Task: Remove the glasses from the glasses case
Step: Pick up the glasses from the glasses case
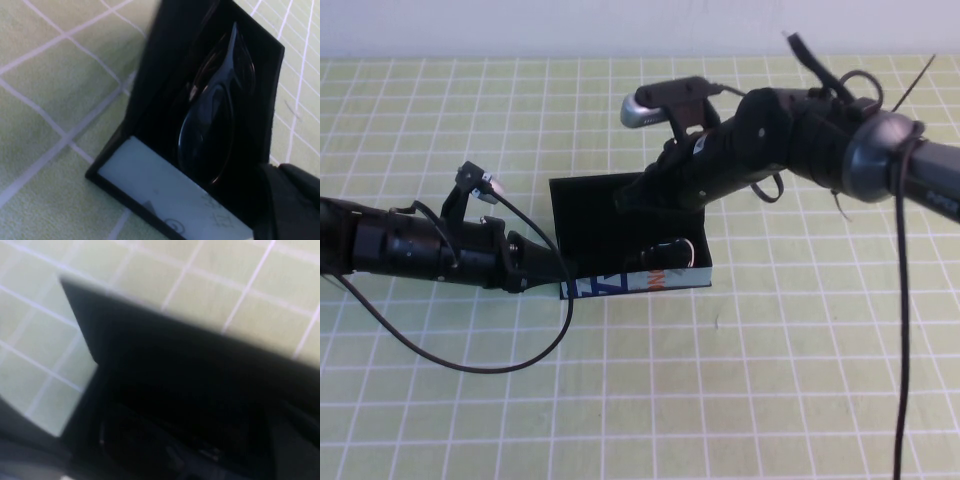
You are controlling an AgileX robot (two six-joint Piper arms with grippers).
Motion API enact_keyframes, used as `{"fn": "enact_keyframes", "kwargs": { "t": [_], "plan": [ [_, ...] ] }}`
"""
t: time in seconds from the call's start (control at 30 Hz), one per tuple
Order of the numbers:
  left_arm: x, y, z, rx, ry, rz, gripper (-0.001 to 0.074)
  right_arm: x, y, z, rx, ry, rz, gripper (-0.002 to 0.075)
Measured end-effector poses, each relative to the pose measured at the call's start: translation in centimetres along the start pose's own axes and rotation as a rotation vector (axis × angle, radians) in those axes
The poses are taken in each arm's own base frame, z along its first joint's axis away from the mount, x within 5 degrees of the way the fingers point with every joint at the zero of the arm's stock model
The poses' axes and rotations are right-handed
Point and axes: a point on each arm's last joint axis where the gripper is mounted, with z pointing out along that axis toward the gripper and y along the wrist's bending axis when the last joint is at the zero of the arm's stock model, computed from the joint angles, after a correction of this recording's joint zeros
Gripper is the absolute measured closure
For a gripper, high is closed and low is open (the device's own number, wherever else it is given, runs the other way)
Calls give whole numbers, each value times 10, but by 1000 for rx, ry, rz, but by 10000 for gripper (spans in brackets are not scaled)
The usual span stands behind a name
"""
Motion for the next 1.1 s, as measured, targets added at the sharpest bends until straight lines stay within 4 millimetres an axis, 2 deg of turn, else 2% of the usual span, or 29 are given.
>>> {"fn": "enact_keyframes", "kwargs": {
  "t": [0.1,0.2,0.67,0.93,1.1],
  "plan": [
    [0,0,0,0,2,0,739,6,-4,19,1,40,4,742],
    [1,0,0,1,8,3,739,7,-8,28,2,58,8,742],
    [0,0,0,-2,19,13,739,4,-13,30,-13,88,60,742],
    [0,1,0,-2,22,16,739,-25,-11,19,-23,-14,47,742],
    [0,1,0,-2,22,15,739,-23,-18,36,-27,32,51,742]
  ]
}}
